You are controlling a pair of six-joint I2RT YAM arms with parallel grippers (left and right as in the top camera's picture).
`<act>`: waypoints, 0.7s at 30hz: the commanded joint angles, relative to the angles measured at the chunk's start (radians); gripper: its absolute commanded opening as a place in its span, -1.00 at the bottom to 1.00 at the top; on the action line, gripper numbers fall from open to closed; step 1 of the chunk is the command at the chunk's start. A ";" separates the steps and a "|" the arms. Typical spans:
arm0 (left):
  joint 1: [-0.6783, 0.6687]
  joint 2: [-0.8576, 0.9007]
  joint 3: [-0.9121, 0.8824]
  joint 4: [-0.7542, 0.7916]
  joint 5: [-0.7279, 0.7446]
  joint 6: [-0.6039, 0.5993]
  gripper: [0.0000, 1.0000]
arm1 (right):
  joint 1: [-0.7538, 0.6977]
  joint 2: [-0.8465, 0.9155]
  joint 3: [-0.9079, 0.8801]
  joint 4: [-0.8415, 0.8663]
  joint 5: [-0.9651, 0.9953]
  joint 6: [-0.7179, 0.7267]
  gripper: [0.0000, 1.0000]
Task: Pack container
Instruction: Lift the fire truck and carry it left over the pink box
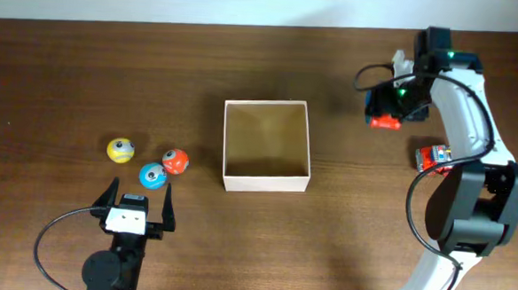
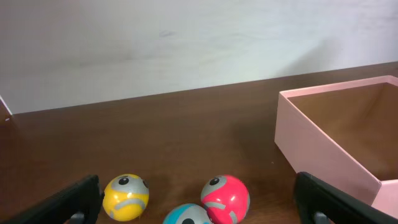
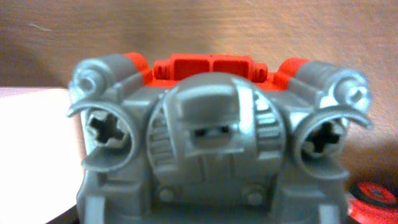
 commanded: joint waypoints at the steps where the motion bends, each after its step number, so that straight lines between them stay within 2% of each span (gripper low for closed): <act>1: 0.002 -0.007 -0.006 -0.001 -0.007 0.016 0.99 | 0.004 0.000 0.081 -0.020 -0.249 -0.027 0.33; 9: 0.002 -0.007 -0.006 -0.001 -0.006 0.016 0.99 | 0.043 0.000 0.109 -0.017 -0.645 -0.076 0.34; 21: 0.002 -0.007 -0.006 -0.001 -0.006 0.016 0.99 | 0.282 0.000 0.109 0.054 -0.689 -0.075 0.34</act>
